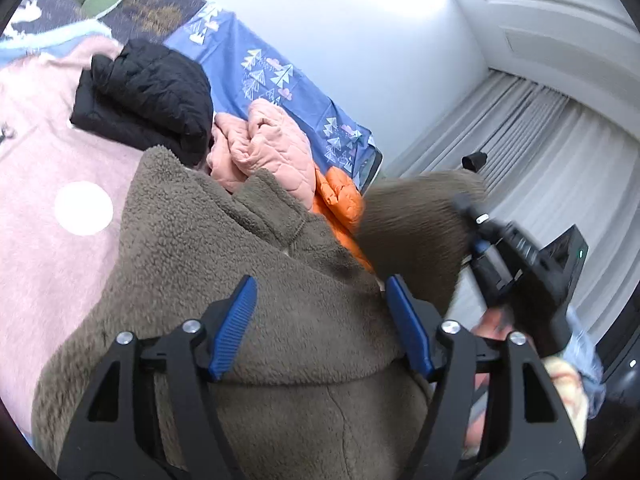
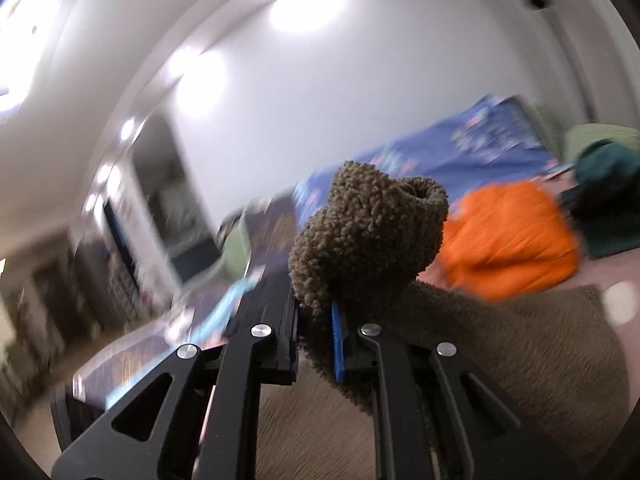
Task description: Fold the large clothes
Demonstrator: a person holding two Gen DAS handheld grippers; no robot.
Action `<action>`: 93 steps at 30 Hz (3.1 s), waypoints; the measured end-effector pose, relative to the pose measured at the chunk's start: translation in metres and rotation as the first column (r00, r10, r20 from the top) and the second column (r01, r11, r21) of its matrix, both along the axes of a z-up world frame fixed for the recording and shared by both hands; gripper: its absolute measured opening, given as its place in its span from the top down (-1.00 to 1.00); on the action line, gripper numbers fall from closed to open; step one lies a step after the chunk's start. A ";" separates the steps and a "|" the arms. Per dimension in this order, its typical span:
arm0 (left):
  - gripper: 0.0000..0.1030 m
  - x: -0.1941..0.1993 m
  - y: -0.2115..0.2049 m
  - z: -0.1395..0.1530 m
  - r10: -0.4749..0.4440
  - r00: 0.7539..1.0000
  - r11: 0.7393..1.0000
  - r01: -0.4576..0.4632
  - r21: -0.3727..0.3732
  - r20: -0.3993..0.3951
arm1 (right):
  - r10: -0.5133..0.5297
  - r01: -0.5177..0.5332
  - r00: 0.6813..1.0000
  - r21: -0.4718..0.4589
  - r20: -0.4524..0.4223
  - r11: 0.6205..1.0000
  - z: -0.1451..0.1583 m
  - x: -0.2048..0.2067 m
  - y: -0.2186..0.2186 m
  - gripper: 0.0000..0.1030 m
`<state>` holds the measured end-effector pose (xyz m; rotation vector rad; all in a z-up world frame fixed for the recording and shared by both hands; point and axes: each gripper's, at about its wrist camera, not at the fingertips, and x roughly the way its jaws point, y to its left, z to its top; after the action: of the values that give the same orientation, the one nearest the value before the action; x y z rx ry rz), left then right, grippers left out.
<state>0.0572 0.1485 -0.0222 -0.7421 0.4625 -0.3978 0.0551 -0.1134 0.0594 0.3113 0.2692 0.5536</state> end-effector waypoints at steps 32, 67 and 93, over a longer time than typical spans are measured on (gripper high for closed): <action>0.46 0.088 -0.004 -0.031 -0.019 0.979 0.996 0.037 0.082 -0.201 | 0.343 -0.409 0.863 -0.115 -0.372 0.905 -0.112 -0.002 0.072 0.21; 0.22 0.042 0.039 -0.051 0.082 0.981 0.991 -0.062 0.118 -0.173 | -0.151 0.121 0.884 -0.095 -0.443 0.988 -0.096 0.090 -0.133 0.47; 0.95 0.111 -0.022 -0.054 -0.032 0.954 0.933 0.136 0.334 -0.299 | -0.157 0.004 0.889 -0.337 -0.430 0.942 -0.126 0.106 -0.048 0.86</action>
<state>0.1685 0.1264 -0.0765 -0.4305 0.8222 -0.2761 0.1609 -0.1614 -0.0666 0.1210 0.7906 0.3368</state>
